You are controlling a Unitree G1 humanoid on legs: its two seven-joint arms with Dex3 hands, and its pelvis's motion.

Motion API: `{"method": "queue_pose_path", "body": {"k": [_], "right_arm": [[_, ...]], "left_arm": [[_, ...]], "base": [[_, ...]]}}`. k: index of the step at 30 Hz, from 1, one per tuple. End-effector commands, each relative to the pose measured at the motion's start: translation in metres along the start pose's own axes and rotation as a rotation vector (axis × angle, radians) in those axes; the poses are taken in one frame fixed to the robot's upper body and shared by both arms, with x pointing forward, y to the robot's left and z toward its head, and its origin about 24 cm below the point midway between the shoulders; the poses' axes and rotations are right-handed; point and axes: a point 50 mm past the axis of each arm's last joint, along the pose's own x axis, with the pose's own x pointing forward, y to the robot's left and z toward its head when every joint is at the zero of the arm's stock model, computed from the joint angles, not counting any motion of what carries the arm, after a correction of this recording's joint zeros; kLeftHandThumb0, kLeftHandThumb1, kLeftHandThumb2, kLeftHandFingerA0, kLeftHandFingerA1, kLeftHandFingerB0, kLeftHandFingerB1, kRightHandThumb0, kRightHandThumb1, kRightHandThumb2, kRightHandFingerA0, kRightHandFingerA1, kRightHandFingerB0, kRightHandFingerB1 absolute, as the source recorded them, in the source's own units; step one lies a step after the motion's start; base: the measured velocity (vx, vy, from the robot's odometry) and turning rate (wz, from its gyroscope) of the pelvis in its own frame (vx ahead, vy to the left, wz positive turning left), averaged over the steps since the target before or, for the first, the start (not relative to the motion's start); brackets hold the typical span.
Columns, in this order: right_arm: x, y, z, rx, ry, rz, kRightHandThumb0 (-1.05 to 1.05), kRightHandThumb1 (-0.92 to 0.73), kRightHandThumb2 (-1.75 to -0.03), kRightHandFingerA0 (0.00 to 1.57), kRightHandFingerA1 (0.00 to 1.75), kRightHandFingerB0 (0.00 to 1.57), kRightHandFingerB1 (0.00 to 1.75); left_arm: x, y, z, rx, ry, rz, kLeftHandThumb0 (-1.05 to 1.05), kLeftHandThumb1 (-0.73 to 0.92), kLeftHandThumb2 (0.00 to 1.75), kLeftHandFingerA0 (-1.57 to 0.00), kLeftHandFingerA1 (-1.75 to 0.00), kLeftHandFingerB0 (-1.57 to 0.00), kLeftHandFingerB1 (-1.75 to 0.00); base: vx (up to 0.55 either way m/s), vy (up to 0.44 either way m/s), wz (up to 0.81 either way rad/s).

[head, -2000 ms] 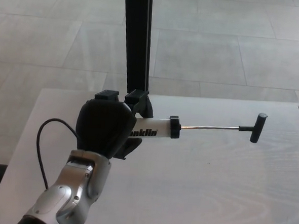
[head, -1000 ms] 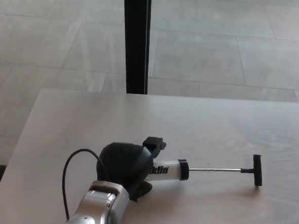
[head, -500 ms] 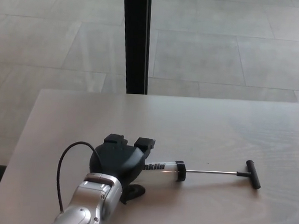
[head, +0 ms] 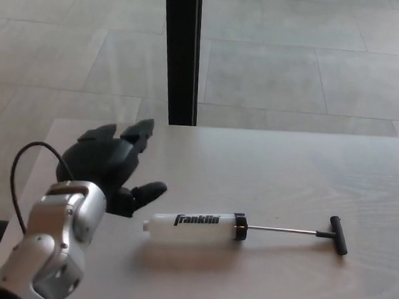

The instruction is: The robot uses its left hand to lift the air pump kept on the middle of the desk and use the right hand to pull out the handle

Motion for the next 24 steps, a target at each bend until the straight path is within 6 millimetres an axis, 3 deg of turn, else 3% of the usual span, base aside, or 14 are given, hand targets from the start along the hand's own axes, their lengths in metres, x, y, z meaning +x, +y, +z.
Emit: {"method": "queue_pose_path", "body": {"k": [1, 2, 6, 7, 11, 12, 15, 17, 18, 19, 20, 21, 22, 24], "right_arm": [[-0.023, -0.084, -0.052, 0.143, 0.194, -0.235, -1.02, -0.68, -1.05, 0.0, 0.17, 0.06, 0.05], [-0.03, -0.101, -0.057, 0.154, 0.219, -0.268, -1.0, -0.67, -1.05, 0.0, 0.17, 0.0, 0.08], [-0.054, -0.157, -0.075, 0.116, 0.285, -0.399, -0.89, -0.78, -0.8, 0.0, 0.0, 0.0, 0.22], [-0.065, -0.174, -0.081, 0.1, 0.308, -0.456, -0.97, -0.68, -1.09, 0.0, 0.23, 0.0, 0.07], [-0.097, -0.202, -0.102, 0.129, 0.387, -0.566, -1.0, -0.72, -1.09, 0.0, 0.12, 0.16, 0.07], [-0.106, -0.207, -0.109, 0.139, 0.41, -0.581, -0.94, -0.74, -1.09, 0.0, 0.2, 0.11, 0.09], [-0.127, -0.213, -0.124, 0.188, 0.442, -0.625, -0.92, -0.71, -1.08, 0.0, 0.23, 0.04, 0.12], [-0.154, -0.217, -0.144, 0.351, 0.459, -0.712, -0.8, -0.61, -1.04, 0.0, 0.32, 0.0, 0.23], [-0.16, -0.217, -0.148, 0.352, 0.487, -0.734, -0.81, -0.63, -1.06, 0.02, 0.3, 0.03, 0.2], [-0.166, -0.216, -0.152, 0.371, 0.498, -0.757, -0.82, -0.66, -1.04, 0.03, 0.27, 0.06, 0.19], [-0.175, -0.214, -0.16, 0.383, 0.528, -0.793, -0.78, -0.88, -0.67, 0.03, 0.35, 0.08, 0.25], [-0.18, -0.212, -0.164, 0.379, 0.552, -0.81, -0.78, -0.88, -0.67, 0.03, 0.35, 0.08, 0.25], [-0.192, -0.207, -0.174, 0.387, 0.584, -0.851, -0.77, -0.69, -1.07, 0.01, 0.35, 0.09, 0.32], [-0.204, -0.198, -0.185, 0.392, 0.618, -0.883, -0.77, -0.68, -1.05, 0.01, 0.35, 0.09, 0.33]], "left_arm": [[-0.055, 0.108, -0.134, -0.92, 0.131, 0.275, -0.87, 0.92, 0.85, 0.0, 0.0, 0.0, -0.1], [-0.068, 0.113, -0.153, -0.903, 0.205, 0.325, -0.99, 0.89, 1.22, 0.0, -0.23, 0.0, -0.06], [-0.126, 0.108, -0.219, -0.944, 0.375, 0.389, -1.01, 0.8, 1.19, 0.0, -0.15, 0.0, -0.03], [-0.146, 0.1, -0.237, -1.019, 0.488, 0.416, -1.05, 0.76, 1.18, 0.0, -0.07, -0.06, 0.0], [-0.195, 0.067, -0.265, -1.081, 0.666, 0.628, -0.96, 0.78, 1.13, 0.0, -0.21, -0.01, -0.11], [-0.209, 0.05, -0.271, -1.117, 0.717, 0.728, -0.79, 0.63, 1.06, 0.0, -0.34, 0.0, -0.3], [-0.242, 0.009, -0.279, -1.203, 0.82, 0.847, -0.96, 0.71, 1.09, 0.0, -0.26, -0.08, -0.14], [-0.283, -0.036, -0.289, -1.29, 1.108, 0.897, -1.02, 0.74, 1.1, 0.0, -0.25, -0.09, -0.06], [-0.29, -0.044, -0.291, -1.285, 1.162, 0.879, -0.84, 0.84, 0.77, 0.0, 0.0, 0.0, -0.18], [-0.298, -0.051, -0.293, -1.286, 1.202, 0.872, -0.81, 0.89, 0.67, 0.0, -0.04, 0.0, -0.22], [-0.307, -0.058, -0.294, -1.275, 1.26, 0.861, -0.92, 0.81, 1.12, 0.0, -0.27, 0.0, -0.19], [-0.311, -0.061, -0.295, -1.265, 1.292, 0.853, -0.92, 0.81, 1.12, 0.0, -0.27, 0.0, -0.19], [-0.321, -0.069, -0.296, -1.258, 1.356, 0.857, -0.89, 0.8, 1.11, 0.0, -0.26, 0.0, -0.23], [-0.33, -0.08, -0.293, -1.268, 1.392, 0.869, -0.77, 0.7, 1.08, 0.0, -0.41, -0.03, -0.39]], "base": [[0.0, 0.0, 0.0], [0.0, 0.0, 0.0], [0.0, 0.0, 0.0], [0.0, 0.0, 0.0], [0.0, 0.0, 0.0], [0.0, 0.0, 0.0], [0.0, 0.0, 0.0], [0.0, 0.0, 0.0], [0.0, 0.0, 0.0], [0.0, 0.0, 0.0], [0.0, 0.0, 0.0], [0.0, 0.0, 0.0], [0.0, 0.0, 0.0], [0.0, 0.0, 0.0]]}}
